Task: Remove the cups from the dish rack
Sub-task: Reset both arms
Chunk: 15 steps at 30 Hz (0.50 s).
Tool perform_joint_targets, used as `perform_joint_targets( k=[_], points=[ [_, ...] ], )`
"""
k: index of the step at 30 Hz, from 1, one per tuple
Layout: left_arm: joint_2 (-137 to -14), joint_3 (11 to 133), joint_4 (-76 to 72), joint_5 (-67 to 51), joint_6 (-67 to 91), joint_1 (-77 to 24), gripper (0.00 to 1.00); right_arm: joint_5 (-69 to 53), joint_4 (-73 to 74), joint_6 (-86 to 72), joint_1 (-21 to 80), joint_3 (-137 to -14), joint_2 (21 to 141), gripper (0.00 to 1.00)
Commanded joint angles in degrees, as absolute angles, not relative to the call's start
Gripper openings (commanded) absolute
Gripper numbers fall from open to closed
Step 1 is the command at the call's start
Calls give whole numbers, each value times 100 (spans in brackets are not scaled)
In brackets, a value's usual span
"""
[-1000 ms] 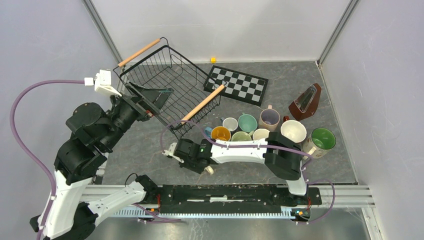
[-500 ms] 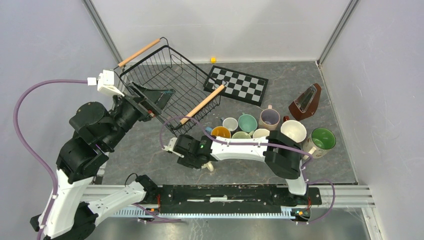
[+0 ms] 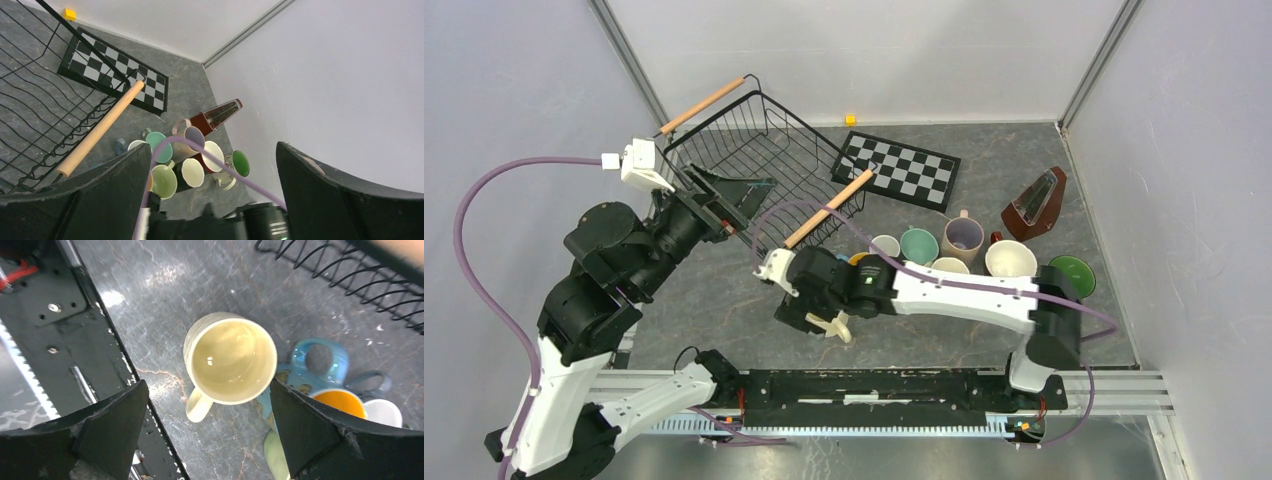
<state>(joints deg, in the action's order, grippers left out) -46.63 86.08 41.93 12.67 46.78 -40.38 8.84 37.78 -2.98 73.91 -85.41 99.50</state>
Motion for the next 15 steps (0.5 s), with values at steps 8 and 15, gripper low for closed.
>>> perform_joint_targets(
  k=[8,15],
  points=[
    [-4713,8698,3871,841,4260,-4061,100,1000,3521,-830,6807,-8285,8352,98],
    [-5084,8528,3892,467,4115,-4052,100,1058,2913,-1427,5790,-7404,7037,98]
  ],
)
